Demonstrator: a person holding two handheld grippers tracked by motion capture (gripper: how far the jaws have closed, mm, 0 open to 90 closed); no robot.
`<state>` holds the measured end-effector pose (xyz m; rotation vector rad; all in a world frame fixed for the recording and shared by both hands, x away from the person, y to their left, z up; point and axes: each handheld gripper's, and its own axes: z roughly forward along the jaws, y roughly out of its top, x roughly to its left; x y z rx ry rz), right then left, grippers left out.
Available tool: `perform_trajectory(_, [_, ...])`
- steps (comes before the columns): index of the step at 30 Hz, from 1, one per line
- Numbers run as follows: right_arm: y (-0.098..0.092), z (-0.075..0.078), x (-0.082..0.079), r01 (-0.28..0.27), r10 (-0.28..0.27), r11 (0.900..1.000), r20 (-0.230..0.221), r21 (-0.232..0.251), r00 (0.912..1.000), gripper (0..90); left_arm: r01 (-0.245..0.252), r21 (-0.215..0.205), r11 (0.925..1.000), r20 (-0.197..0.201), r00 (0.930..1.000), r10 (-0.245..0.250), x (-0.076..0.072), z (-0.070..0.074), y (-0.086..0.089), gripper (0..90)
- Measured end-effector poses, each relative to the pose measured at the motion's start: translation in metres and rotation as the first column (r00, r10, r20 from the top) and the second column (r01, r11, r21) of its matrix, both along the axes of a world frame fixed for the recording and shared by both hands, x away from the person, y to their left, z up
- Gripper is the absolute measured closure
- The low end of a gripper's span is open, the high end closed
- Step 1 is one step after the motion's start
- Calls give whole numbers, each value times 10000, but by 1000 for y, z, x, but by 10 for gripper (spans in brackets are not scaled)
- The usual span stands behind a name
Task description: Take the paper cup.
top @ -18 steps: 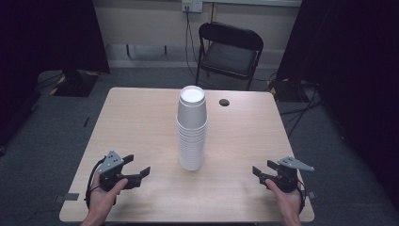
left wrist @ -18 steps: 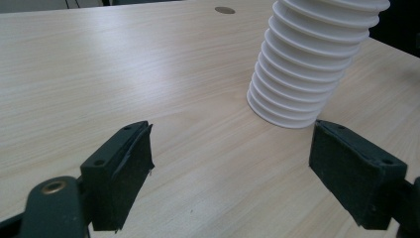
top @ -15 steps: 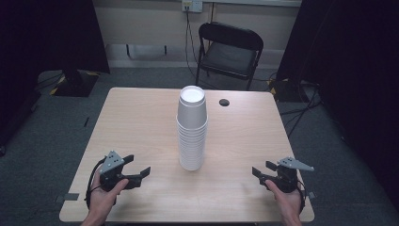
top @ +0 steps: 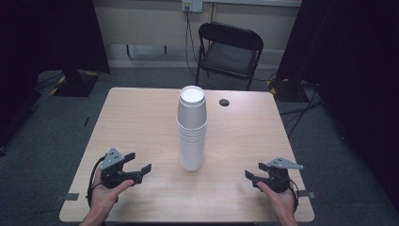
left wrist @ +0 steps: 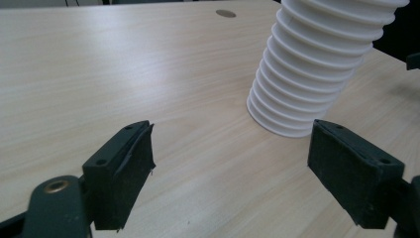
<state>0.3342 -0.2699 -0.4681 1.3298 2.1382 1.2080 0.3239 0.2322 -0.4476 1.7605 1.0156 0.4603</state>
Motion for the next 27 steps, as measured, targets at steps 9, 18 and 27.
perform_trajectory(9, [5,1,1,-294,294,9996,3,-8,9996,290,206,-108,9997,375,9991,-202,-3,10,-12,177])
perform_trajectory(18, [5,6,-2,-257,256,9997,170,35,9995,287,775,-358,9964,787,9941,-745,-7,41,-25,160])
perform_trajectory(27, [6,4,0,-335,335,9994,101,-13,9994,281,1407,-673,9878,1138,9846,-1325,-1,58,-47,169])
